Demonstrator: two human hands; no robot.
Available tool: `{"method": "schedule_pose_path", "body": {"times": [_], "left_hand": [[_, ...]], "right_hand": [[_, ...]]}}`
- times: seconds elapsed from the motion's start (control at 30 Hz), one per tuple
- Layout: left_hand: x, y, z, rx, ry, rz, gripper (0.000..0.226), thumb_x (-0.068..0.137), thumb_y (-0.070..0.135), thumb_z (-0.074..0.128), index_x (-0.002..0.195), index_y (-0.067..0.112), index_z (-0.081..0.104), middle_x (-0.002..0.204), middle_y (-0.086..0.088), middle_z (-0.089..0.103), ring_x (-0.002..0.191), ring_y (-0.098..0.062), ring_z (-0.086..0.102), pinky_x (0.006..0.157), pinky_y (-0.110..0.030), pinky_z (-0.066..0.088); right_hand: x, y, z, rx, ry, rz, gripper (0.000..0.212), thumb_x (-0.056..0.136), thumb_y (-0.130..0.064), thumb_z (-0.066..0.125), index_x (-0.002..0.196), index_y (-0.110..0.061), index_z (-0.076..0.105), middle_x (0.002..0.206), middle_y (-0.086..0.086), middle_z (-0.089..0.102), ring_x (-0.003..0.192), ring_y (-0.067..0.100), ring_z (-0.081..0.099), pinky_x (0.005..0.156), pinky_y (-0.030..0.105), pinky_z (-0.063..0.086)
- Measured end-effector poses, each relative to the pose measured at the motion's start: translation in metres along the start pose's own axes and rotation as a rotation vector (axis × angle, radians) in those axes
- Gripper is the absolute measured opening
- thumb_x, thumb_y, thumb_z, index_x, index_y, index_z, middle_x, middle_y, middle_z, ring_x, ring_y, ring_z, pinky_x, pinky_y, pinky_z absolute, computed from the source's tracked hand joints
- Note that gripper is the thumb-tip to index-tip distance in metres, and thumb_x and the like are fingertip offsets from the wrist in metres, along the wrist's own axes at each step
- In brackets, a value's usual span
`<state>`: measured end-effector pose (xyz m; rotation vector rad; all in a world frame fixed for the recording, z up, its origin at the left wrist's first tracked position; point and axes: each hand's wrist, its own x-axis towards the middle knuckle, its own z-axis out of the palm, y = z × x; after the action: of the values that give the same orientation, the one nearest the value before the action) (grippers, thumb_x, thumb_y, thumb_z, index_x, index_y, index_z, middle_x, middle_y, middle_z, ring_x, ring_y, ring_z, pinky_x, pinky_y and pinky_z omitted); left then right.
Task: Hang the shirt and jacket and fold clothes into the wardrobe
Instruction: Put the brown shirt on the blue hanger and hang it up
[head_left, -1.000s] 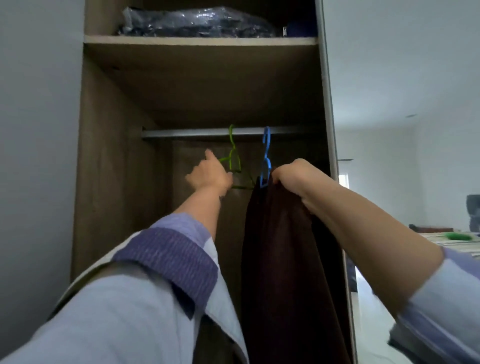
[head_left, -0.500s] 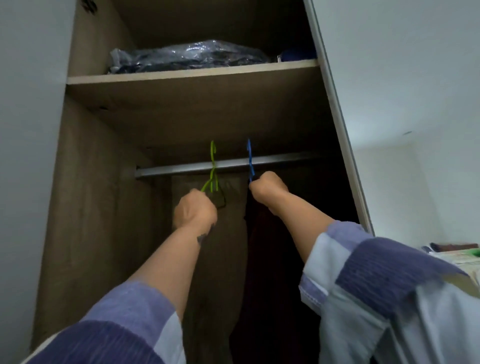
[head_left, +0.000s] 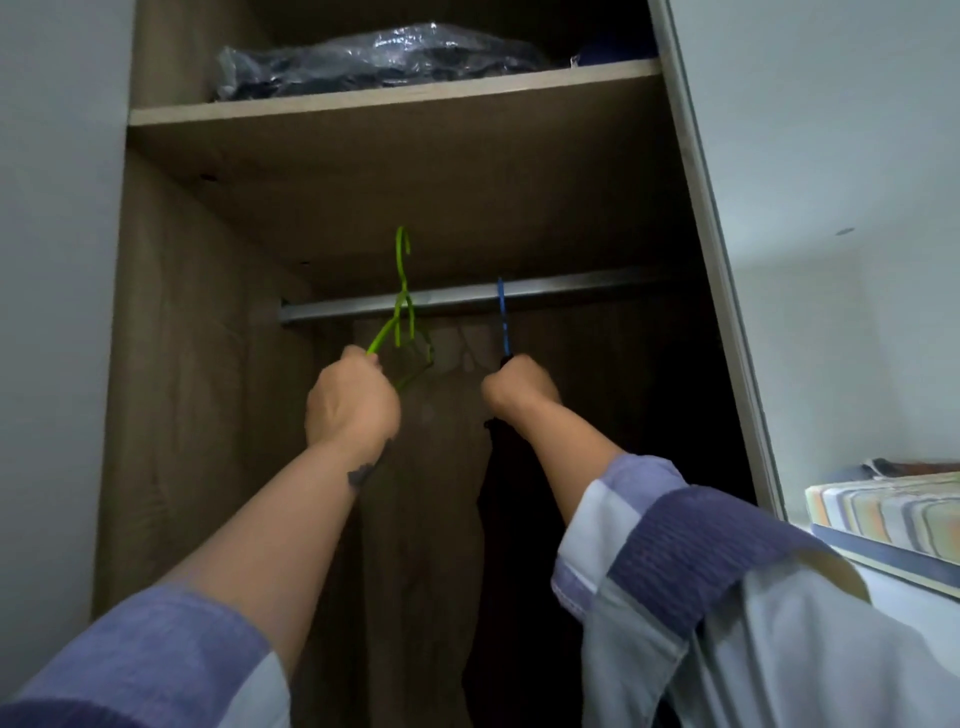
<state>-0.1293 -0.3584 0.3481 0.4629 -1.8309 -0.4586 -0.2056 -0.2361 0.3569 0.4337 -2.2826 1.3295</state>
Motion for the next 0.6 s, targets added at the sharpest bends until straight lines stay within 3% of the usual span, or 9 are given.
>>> {"method": "schedule_pose_path", "body": {"times": [0.13,0.2,0.3,0.4,0.5,0.6], "left_hand": [[-0.015,-0.007,-0.016,-0.007,0.038,-0.018,0.033,0.102,0.026,0.029,0.112,0.009,0.056,0.110,-0.021,0.061,0.104,-0.039,0.056,0.080,-0.040,0.044],[-0.028,-0.010,-0.027,-0.002,0.038,-0.020,0.033,0.102,0.024,0.029,0.112,0.007,0.054,0.111,-0.022,0.060,0.105,-0.039,0.055,0.080,-0.040,0.042],[-0.053,-0.015,-0.042,-0.013,0.011,-0.027,0.034,0.103,0.024,0.028,0.114,0.004,0.053,0.112,-0.022,0.060,0.103,-0.039,0.056,0.081,-0.043,0.043],[-0.085,-0.027,-0.053,0.005,-0.016,-0.028,0.033,0.102,0.023,0.029,0.113,0.004,0.053,0.110,-0.023,0.060,0.101,-0.039,0.057,0.083,-0.044,0.047],[-0.120,-0.039,-0.064,0.055,-0.042,-0.078,0.032,0.103,0.026,0.026,0.109,0.007,0.051,0.098,-0.015,0.058,0.089,-0.033,0.056,0.073,-0.040,0.046],[-0.159,-0.047,-0.073,0.133,-0.067,-0.175,0.027,0.103,0.026,0.025,0.101,0.013,0.048,0.084,-0.004,0.047,0.070,-0.019,0.045,0.059,-0.031,0.032]], "right_hand": [[-0.024,-0.002,-0.003,-0.180,0.099,-0.136,0.046,0.089,-0.021,0.052,0.134,-0.014,0.046,0.136,0.011,0.048,0.126,0.032,0.044,0.097,0.041,0.041],[-0.043,-0.002,0.000,-0.376,0.265,-0.297,0.049,0.086,-0.026,0.054,0.134,-0.018,0.047,0.138,0.010,0.041,0.129,0.031,0.033,0.102,0.044,0.031],[-0.071,-0.008,0.007,-0.458,0.461,-0.594,0.042,0.084,-0.027,0.051,0.126,-0.021,0.056,0.130,0.004,0.047,0.125,0.027,0.035,0.102,0.043,0.027],[-0.090,-0.018,0.026,-0.155,0.239,-0.685,0.039,0.088,-0.021,0.048,0.125,-0.019,0.060,0.125,0.005,0.059,0.121,0.027,0.046,0.098,0.039,0.034],[-0.101,-0.028,0.046,0.198,-0.102,-0.420,0.036,0.096,-0.025,0.045,0.123,-0.009,0.062,0.126,0.016,0.062,0.120,0.033,0.053,0.094,0.034,0.042],[-0.114,-0.030,0.058,0.285,-0.305,-0.272,0.041,0.098,-0.034,0.044,0.114,-0.003,0.066,0.121,0.020,0.063,0.116,0.034,0.056,0.089,0.032,0.044]]}}
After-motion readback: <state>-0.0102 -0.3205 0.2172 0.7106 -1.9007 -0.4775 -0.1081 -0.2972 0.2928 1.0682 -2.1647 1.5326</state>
